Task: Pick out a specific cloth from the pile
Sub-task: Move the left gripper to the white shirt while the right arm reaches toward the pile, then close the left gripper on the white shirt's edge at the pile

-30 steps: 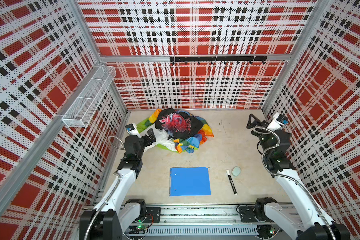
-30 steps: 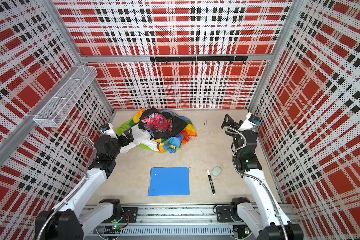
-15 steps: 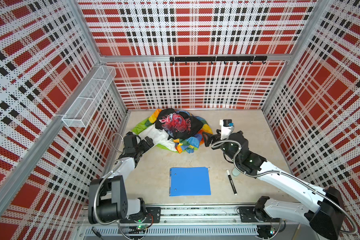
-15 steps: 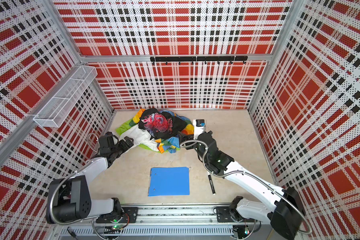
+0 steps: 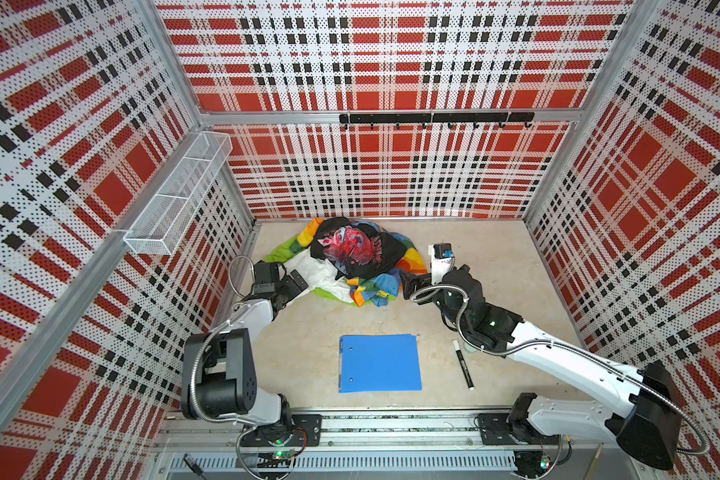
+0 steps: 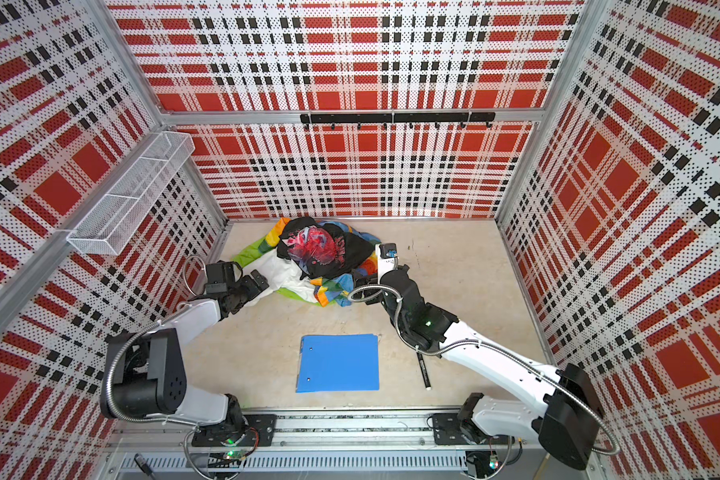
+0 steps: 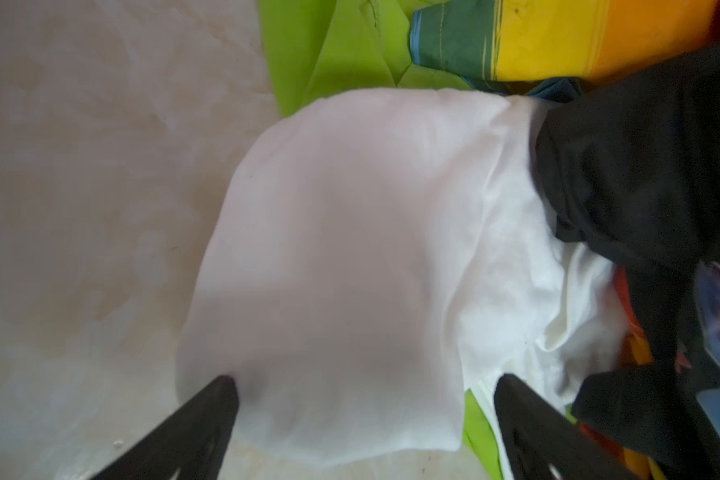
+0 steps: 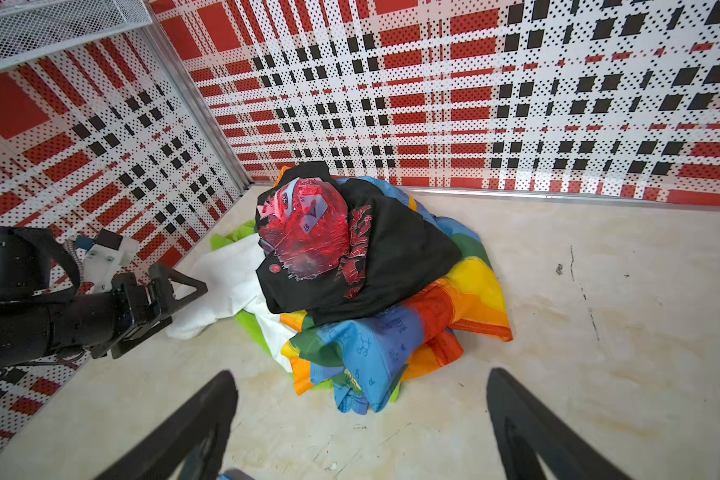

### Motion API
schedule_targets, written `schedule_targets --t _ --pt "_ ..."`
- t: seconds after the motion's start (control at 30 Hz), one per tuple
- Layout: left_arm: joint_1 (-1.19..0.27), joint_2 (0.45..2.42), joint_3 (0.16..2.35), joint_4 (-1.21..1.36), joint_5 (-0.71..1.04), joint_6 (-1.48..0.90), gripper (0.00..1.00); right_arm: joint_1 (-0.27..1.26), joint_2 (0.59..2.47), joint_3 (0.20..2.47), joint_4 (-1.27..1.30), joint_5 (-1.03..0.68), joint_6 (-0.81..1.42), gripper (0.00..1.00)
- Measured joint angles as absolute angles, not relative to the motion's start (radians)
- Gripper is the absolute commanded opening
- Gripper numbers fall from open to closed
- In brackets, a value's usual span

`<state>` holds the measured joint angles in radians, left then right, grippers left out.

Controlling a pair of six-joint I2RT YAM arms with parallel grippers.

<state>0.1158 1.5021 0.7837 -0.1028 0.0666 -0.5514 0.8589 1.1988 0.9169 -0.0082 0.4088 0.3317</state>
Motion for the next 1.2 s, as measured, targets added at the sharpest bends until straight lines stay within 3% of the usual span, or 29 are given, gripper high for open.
schedule_targets --t 0.17,0.37,0.77,1.1,1.2 --pt "0.095 1.579 0.841 -0.129 0.038 -0.54 0.96 0.859 1.198 0.921 -0.011 0.293 0.296 1.0" --pt "0.06 1.626 0.87 -0.152 0.017 -0.532 0.77 0.865 1.207 0.943 -0.005 0.129 0.28 1.0" --pt "0.053 1.622 0.87 -0.16 -0.017 -0.534 0.17 0.875 1.225 0.954 -0.012 0.146 0.281 1.0" --pt "0.05 1.48 0.828 -0.126 -0.008 -0.535 0.0 0.875 1.225 0.954 -0.019 0.192 0.285 1.0" --pt "0.05 1.433 0.823 -0.115 0.014 -0.533 0.0 0.875 1.225 0.954 -0.019 0.193 0.285 1.0"
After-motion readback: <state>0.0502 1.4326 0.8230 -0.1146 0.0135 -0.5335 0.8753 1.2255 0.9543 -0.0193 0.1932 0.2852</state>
